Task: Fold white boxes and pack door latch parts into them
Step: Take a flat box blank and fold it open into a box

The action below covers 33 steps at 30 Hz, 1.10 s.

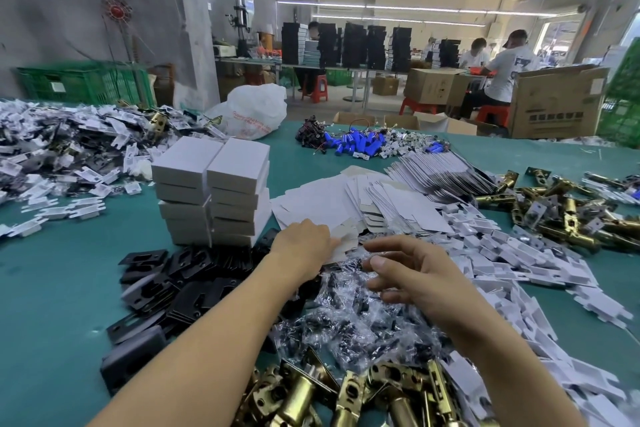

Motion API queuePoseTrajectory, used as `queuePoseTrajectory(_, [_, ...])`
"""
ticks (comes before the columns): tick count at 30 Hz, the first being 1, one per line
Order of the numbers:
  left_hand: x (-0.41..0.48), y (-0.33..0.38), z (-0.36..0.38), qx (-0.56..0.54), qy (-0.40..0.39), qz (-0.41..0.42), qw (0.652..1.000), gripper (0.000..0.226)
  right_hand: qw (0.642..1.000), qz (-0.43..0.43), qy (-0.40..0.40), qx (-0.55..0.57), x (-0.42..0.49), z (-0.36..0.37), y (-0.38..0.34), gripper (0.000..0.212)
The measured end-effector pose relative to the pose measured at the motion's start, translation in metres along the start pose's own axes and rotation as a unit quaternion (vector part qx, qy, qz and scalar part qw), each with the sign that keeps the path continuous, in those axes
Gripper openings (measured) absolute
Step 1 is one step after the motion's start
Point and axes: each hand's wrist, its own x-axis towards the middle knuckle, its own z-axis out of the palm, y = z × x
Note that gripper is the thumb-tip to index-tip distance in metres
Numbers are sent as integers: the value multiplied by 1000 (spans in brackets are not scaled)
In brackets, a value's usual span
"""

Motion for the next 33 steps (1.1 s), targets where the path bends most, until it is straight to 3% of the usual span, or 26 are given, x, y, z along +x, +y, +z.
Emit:
queuePoseTrajectory(4, [-13, 7, -16, 37, 69, -13, 997, 32, 1000, 9, 16, 2, 1, 2, -1, 21])
queuePoseTrajectory(9, [-42, 30, -40, -3, 187, 49, 981, 17, 992, 50, 107, 47, 7, 7, -1, 54])
queuePoseTrajectory(14, [-71, 59, -58, -84, 208, 245, 943, 18, 973, 54, 161, 159, 8, 6, -3, 11])
queuePoseTrajectory(18, [-73, 59, -60, -135, 198, 219, 946, 40, 976, 23, 201, 79, 7, -4, 1, 32])
queuePoseTrajectory(23, [-66, 33, -45, -117, 147, 167, 968, 104, 992, -14, 122, -13, 3, -1, -3, 32])
queuePoseTrajectory(26, [-65, 24, -42, -110, 157, 165, 968, 118, 991, -49, 88, -83, 0, 2, -7, 33])
queuePoseTrajectory(29, [-68, 21, -47, -106, 161, 169, 967, 131, 995, -49, 65, -51, -3, -1, -12, 31])
queuePoseTrajectory(33, [-78, 23, -51, -117, 203, 169, 957, 123, 998, -49, 37, -15, -6, -1, -12, 40])
